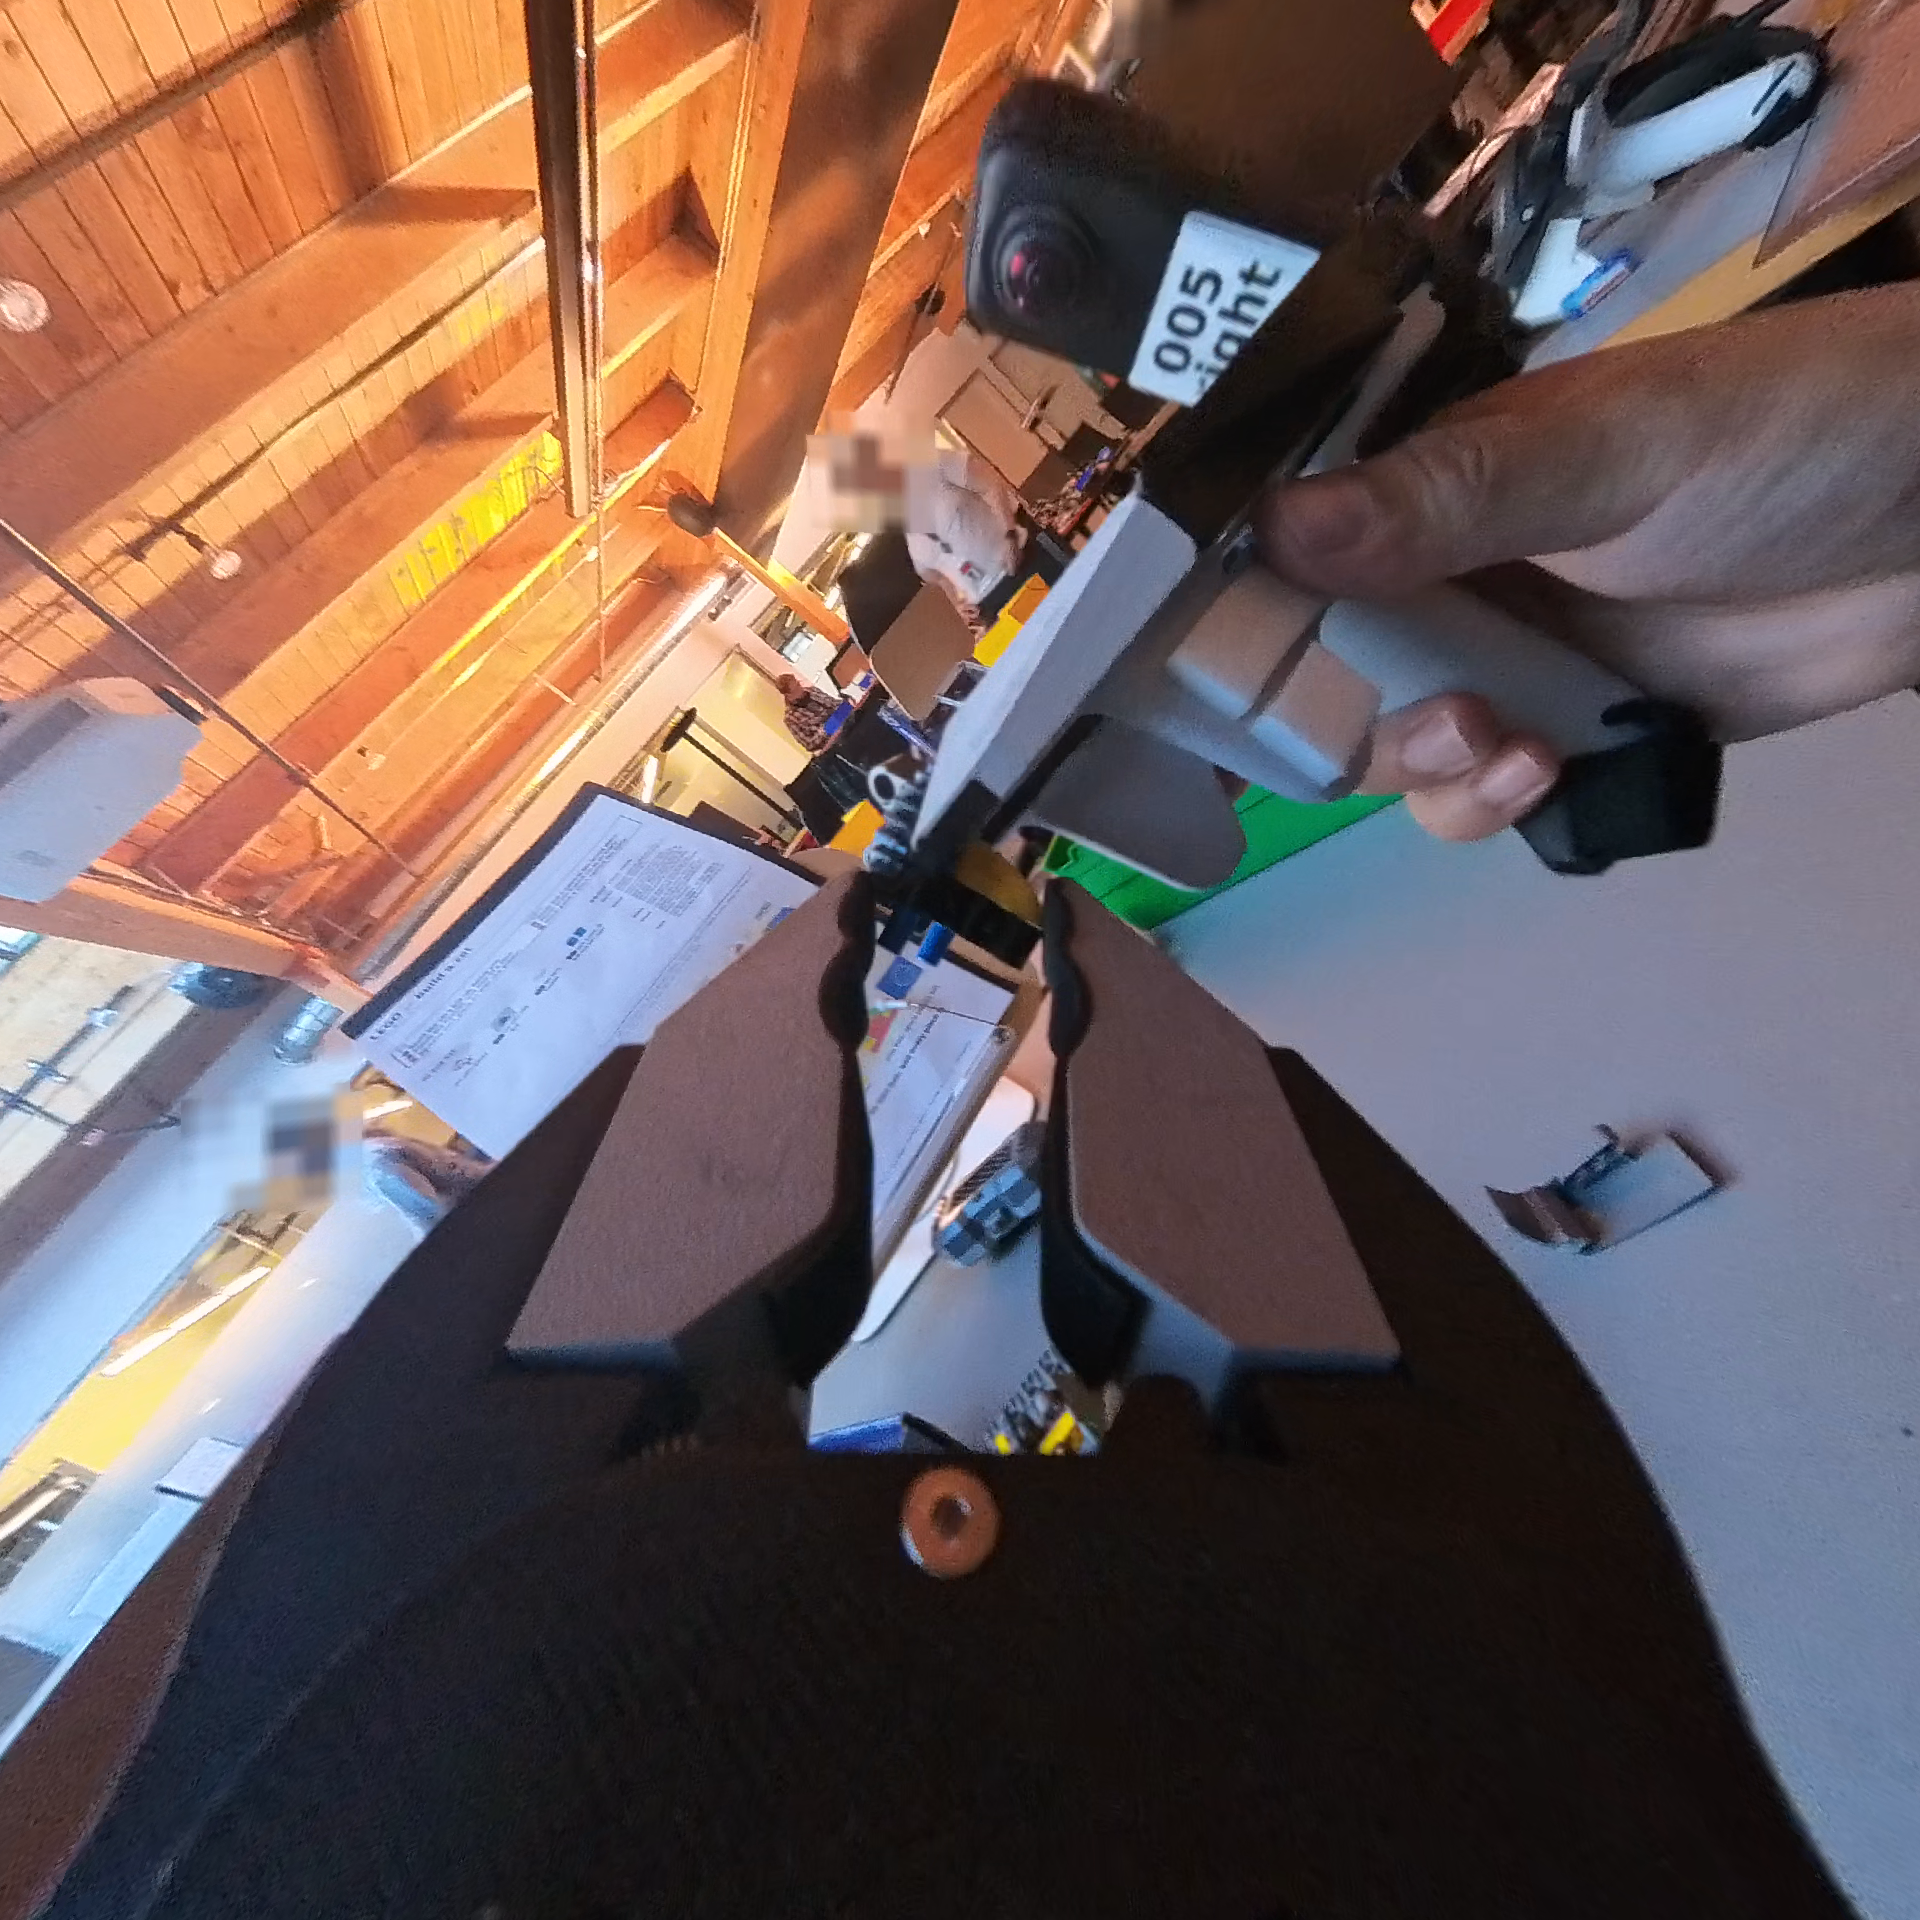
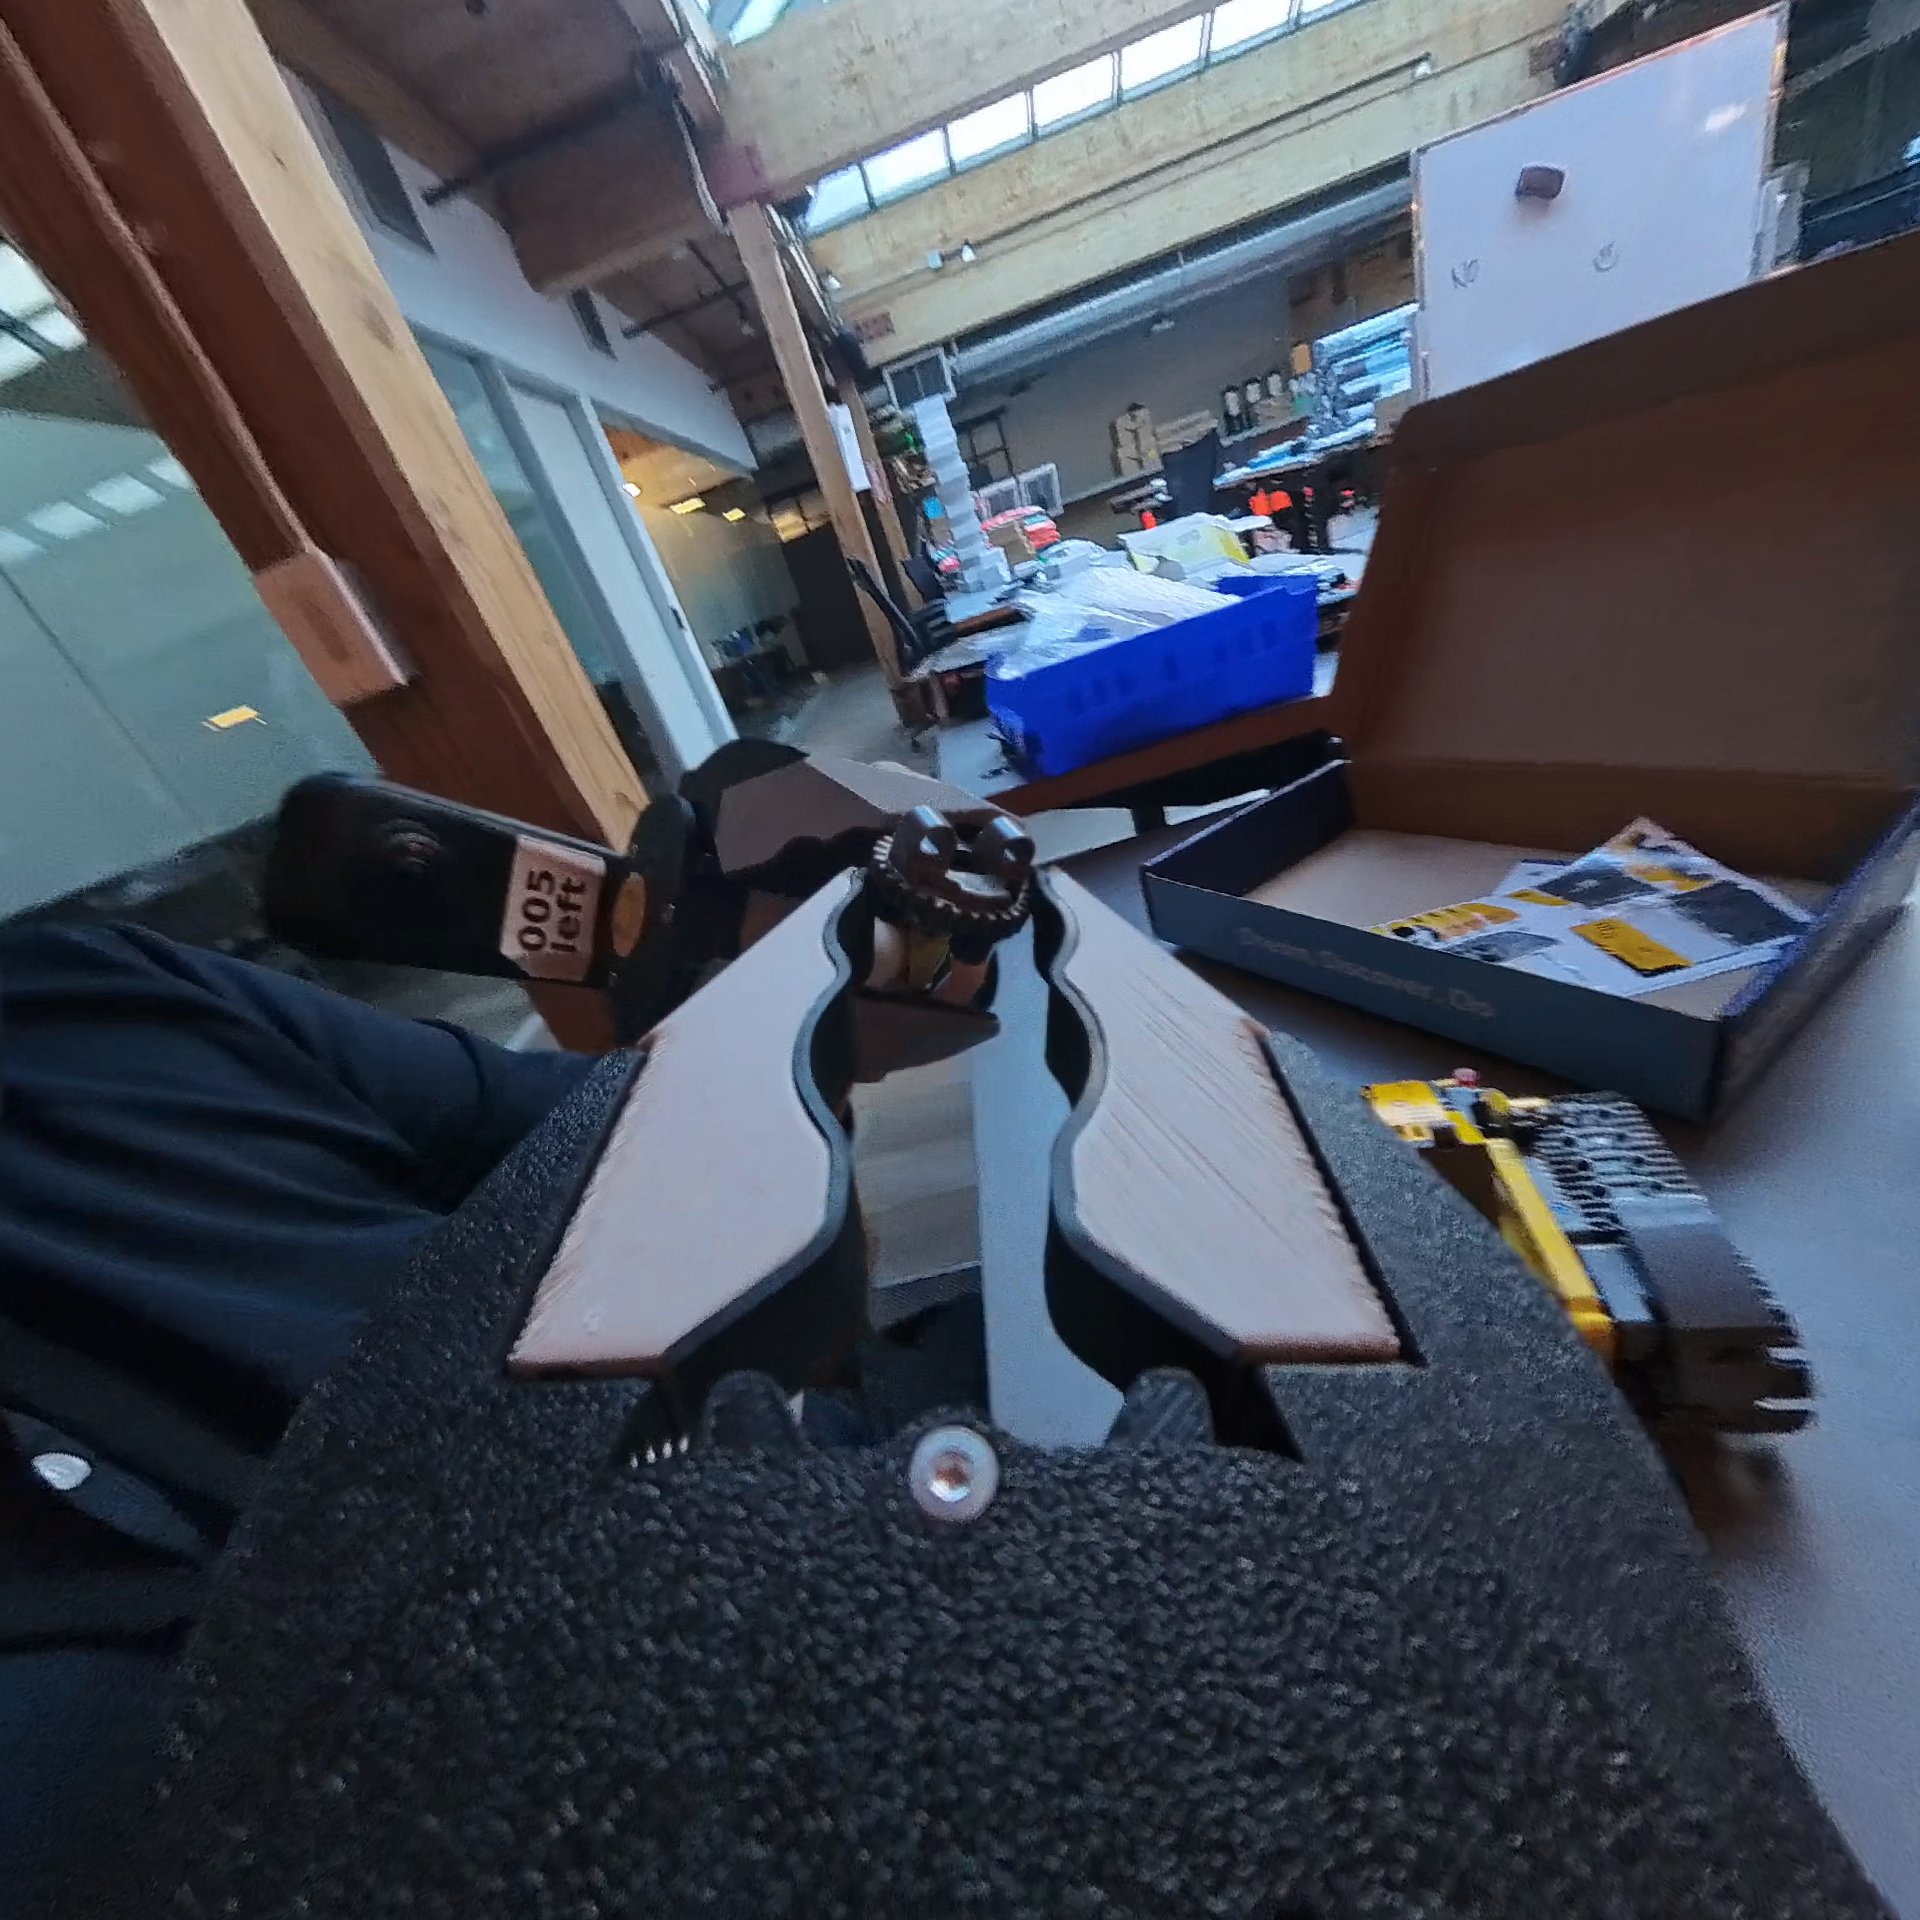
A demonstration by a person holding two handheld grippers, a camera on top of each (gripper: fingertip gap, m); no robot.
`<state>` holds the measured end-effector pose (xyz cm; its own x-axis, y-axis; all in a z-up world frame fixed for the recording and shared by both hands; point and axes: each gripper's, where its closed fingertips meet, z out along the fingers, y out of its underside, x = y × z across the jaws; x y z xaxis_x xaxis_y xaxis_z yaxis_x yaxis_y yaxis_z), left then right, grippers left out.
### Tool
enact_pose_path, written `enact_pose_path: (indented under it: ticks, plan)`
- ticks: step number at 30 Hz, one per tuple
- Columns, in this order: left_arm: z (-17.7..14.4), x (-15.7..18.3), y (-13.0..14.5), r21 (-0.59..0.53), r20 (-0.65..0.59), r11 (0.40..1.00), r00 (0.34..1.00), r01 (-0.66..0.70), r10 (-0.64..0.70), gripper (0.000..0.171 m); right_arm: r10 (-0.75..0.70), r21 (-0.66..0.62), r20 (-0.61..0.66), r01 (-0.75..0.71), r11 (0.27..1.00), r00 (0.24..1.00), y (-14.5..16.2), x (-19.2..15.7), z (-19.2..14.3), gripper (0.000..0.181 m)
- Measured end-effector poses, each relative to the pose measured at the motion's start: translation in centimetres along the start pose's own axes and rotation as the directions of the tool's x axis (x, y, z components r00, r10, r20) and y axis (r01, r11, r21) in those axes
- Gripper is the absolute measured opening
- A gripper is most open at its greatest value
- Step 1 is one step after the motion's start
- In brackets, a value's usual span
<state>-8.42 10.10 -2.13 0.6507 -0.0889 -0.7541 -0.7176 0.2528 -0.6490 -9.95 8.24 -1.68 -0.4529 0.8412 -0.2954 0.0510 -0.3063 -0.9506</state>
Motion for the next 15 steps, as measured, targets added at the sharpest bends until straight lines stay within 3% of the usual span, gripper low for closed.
enact_pose_path:
  ticks: [5,9,12,15]
  plan:
    - [-0.1,-0.2,-0.2,0.067,-0.102,0.968,0.967,0.242,-0.235,0.029,-0.115,-0.045,-0.056,0.113,0.993,0.992,-0.3,-0.1,-0.6,0.026]
    - [-0.7,-0.6,-0.9,0.123,-0.210,0.897,0.894,0.425,-0.395,0.029,-0.149,-0.036,-0.060,0.147,0.989,0.987,-1.1,-0.3,-1.5,0.022]
    - [-1.6,-0.6,-2.5,0.146,-0.423,0.718,0.699,0.680,-0.576,0.029,-0.173,-0.037,-0.051,0.171,0.985,0.984,-1.6,-0.5,-2.2,0.025]
    - [-2.4,-0.4,-3.4,0.057,-0.618,0.500,0.425,0.864,-0.662,0.029,-0.254,-0.027,0.027,0.255,0.967,0.967,-2.0,-2.3,-2.7,0.027]
